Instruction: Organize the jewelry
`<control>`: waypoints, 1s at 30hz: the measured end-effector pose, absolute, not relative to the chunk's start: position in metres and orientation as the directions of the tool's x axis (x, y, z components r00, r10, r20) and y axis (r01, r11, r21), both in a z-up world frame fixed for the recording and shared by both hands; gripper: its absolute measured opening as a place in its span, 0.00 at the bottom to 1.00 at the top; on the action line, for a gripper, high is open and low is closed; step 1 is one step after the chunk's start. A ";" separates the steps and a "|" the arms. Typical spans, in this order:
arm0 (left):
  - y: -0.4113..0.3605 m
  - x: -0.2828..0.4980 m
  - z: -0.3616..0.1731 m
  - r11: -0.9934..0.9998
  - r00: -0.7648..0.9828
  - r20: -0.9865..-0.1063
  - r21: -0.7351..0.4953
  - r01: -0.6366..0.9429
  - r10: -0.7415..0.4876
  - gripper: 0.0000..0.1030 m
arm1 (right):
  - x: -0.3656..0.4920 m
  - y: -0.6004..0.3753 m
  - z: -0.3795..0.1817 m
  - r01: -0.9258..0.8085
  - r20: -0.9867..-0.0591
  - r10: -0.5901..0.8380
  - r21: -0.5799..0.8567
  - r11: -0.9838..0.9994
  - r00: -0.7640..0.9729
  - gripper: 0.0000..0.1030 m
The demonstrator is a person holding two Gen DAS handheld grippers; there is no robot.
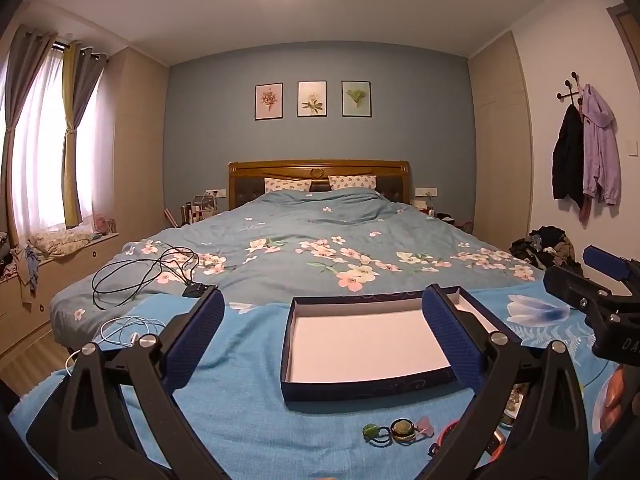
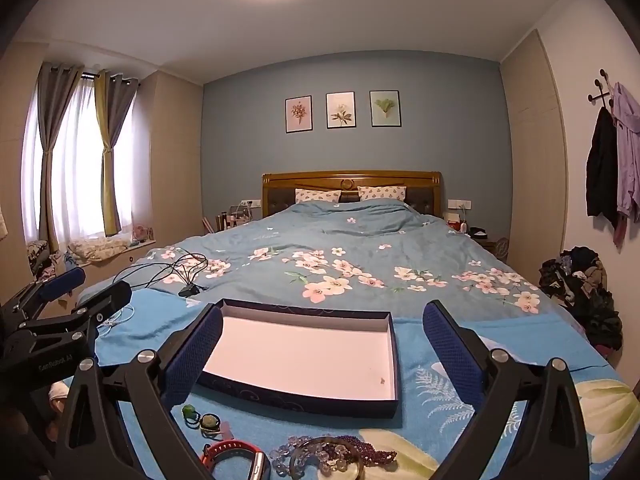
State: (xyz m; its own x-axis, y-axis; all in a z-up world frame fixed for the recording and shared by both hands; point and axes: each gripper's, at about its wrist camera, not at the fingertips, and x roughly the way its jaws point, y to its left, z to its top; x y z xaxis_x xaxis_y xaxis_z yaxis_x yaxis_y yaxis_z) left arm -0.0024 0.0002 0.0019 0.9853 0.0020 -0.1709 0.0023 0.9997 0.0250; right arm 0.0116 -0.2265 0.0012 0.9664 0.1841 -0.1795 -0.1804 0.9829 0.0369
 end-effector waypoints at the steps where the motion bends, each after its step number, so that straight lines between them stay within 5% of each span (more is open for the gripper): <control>1: 0.002 -0.003 0.002 1.000 0.985 -0.171 0.022 0.004 0.000 0.95 | 0.010 -0.227 0.001 -0.181 -0.178 0.185 0.038 0.983 0.967 0.94; 30: 0.001 -0.002 0.003 1.000 0.986 -0.167 0.016 0.005 -0.002 0.95 | 0.012 -0.231 0.000 -0.190 -0.173 0.196 0.048 0.981 0.965 0.94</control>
